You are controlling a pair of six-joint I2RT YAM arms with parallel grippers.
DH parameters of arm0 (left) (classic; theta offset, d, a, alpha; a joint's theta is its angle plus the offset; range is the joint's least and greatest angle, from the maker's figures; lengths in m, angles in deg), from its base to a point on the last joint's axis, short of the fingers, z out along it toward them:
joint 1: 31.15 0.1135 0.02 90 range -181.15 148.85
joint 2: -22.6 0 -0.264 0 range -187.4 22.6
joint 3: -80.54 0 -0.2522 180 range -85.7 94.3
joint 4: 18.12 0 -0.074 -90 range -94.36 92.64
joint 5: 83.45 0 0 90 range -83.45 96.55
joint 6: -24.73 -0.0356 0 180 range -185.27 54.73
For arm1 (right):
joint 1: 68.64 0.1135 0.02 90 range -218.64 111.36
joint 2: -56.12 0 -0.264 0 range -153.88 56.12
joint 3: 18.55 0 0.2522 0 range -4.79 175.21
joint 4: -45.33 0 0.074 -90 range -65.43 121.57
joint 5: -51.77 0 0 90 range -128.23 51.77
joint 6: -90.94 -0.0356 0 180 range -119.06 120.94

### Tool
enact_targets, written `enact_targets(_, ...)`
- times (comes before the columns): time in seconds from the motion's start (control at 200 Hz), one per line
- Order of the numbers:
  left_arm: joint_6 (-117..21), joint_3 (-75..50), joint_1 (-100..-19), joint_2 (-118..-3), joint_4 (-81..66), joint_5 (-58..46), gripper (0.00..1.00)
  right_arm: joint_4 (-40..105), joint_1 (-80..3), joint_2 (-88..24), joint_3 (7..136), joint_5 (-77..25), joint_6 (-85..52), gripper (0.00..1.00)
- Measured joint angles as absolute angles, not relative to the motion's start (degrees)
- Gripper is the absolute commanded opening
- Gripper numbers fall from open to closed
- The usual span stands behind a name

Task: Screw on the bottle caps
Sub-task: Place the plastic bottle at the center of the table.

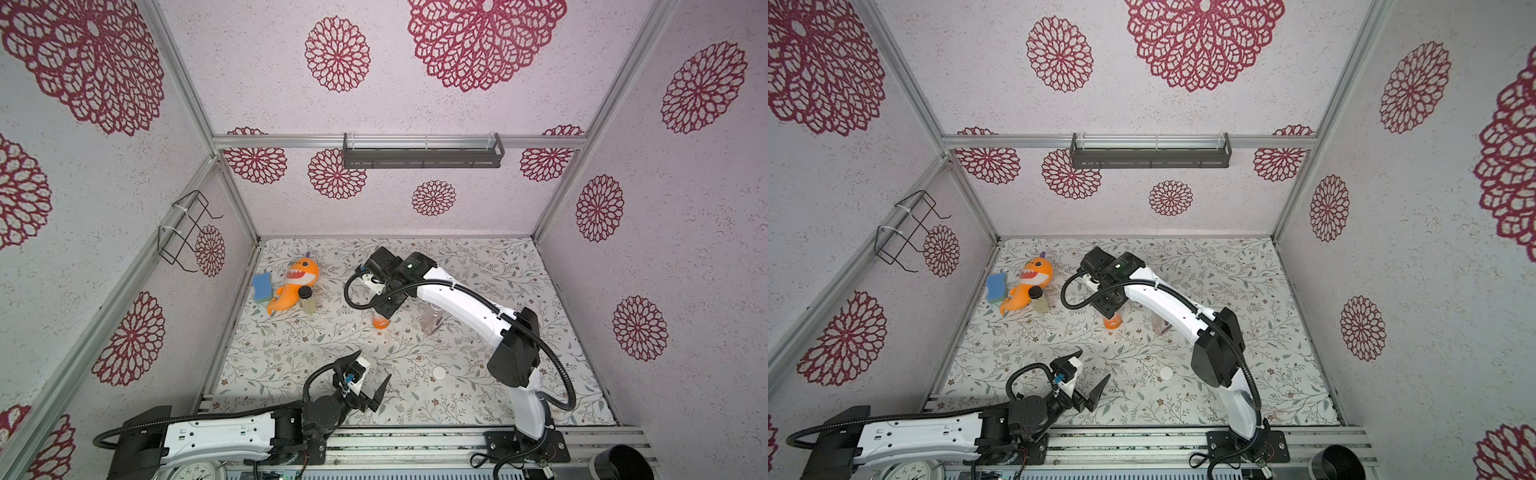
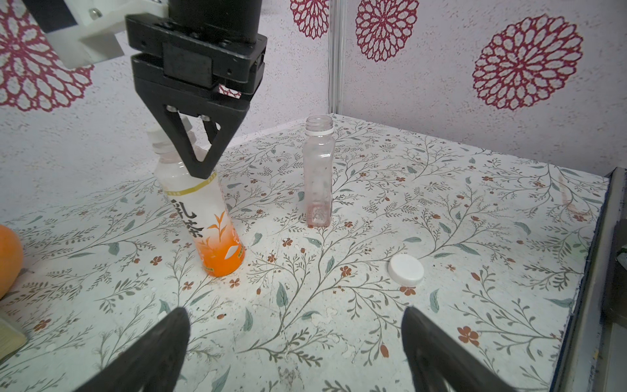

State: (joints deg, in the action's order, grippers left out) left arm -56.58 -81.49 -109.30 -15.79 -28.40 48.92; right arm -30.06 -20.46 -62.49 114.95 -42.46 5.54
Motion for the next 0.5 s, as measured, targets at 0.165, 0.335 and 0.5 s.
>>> enact_targets(0.165, -56.58, -81.49, -109.21, -15.79, -28.4, 48.53, 0.99, -30.21, -20.46, -62.49, 115.41, -42.46, 5.54, 0.59)
enact_targets(0.335, -56.58, -81.49, -109.04, -15.81, -28.4, 48.09, 0.99, -30.21, -20.46, -62.25, 115.17, -42.57, 5.5, 0.59)
enact_targets(0.5, -56.32, -81.49, -108.71, -16.29, -28.42, 47.89, 0.99, -29.82, -20.46, -59.43, 112.37, -43.62, 5.15, 0.61)
